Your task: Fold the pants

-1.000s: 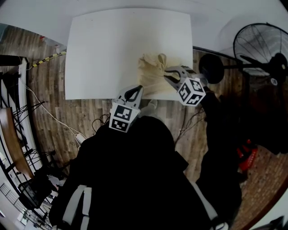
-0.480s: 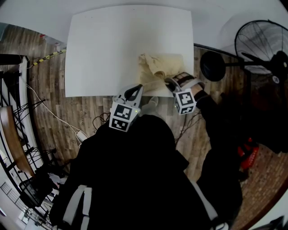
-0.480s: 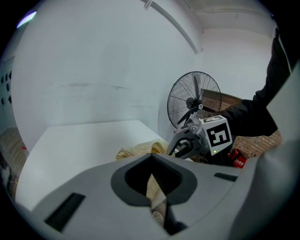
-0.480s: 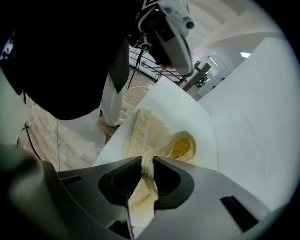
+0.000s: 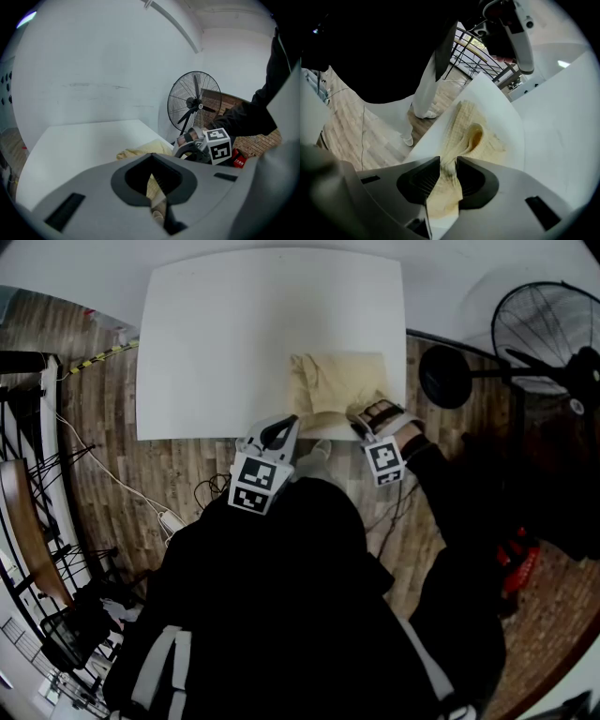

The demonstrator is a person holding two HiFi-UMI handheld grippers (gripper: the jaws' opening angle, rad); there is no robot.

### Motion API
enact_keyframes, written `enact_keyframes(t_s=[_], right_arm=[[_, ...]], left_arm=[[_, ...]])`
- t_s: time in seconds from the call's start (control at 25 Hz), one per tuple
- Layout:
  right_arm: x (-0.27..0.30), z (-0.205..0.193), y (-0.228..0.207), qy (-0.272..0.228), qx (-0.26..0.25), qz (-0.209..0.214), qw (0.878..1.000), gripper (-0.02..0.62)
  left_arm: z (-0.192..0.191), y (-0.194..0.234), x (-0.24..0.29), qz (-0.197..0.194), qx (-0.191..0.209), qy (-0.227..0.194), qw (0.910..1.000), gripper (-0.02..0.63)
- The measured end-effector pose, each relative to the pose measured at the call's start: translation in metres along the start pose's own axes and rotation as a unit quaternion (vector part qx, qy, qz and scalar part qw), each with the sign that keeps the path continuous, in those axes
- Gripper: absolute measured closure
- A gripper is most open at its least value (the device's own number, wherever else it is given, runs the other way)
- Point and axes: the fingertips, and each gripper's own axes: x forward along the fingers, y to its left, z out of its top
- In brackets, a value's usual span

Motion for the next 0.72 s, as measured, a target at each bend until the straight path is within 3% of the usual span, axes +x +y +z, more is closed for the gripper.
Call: enact_keyframes(t_s=[0.16,0.48,0.72], right_arm=[[-0.010,0.005,0.010,-0.016,0.058,0.025,0.998,0.448],[-0.021,0.001,-0.003,-0.024,0.131,0.004,0.991,0.448],[-0.033,0.008,-0.018,-0.030,0.154,-0.015,0.987,0.448]], left_arm=[[-0.002,0.003,-0.001,-0.001,-0.002,0.002,1.0000,0.603],[-0.002,-0.001,0.007,-0.015,0.003,0.008,0.9999,0.604],[0.002,-0.004,0.009,-0.025,0.011,0.009,0.9996,0.604]])
